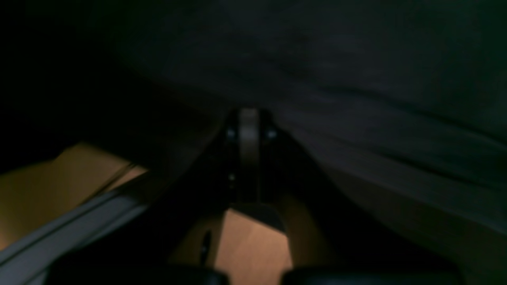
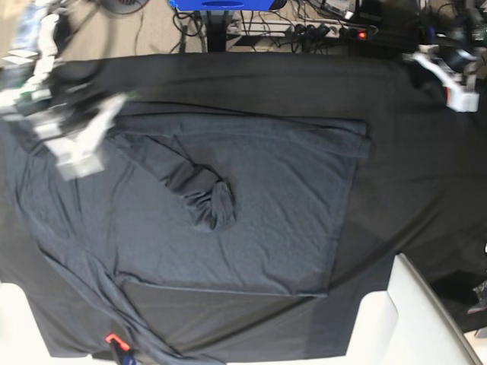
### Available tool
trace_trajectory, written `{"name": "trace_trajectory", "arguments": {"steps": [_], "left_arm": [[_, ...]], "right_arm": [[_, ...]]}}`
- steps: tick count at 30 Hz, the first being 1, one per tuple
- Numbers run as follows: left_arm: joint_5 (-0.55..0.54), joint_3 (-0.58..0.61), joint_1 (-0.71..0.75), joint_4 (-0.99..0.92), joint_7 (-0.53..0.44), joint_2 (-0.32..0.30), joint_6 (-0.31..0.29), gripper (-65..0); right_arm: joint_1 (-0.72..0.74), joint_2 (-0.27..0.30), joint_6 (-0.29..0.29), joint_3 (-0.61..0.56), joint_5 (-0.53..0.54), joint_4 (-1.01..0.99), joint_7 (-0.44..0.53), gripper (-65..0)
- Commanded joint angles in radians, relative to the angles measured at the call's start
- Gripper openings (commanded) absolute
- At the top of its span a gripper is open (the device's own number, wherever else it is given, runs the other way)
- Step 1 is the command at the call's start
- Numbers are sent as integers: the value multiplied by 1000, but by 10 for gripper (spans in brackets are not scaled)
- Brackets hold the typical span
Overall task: Fold the T-shirt properly
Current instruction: 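Release the right gripper and move it over the shirt center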
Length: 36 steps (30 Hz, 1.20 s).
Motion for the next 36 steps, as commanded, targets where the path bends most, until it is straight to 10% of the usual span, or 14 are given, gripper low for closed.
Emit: {"name": "trace_trajectory", "arguments": {"steps": [1, 7, 20, 24, 27, 36], "left_arm": [[31, -11, 8, 21, -14, 0, -8, -650], [212, 54, -3, 9, -158, 73, -8, -650], [278, 103, 66, -164, -376, 66, -8, -650], [270, 103, 74, -164, -382, 66, -8, -650], [270, 103, 74, -164, -382, 66, -8, -650], [270, 103, 69, -200, -382, 66, -8, -650]], "right_arm": [[11, -5, 2, -28, 10, 13, 20, -636], [15, -26, -10, -195, 9, -46, 20, -645], [143, 98, -585, -740, 9, -64, 152, -630], [243, 118, -731, -958, 10, -69, 152, -458], [295, 112, -750, -1041, 10, -118, 159, -294], [379, 57, -750, -1053, 10, -311, 190, -327]]}}
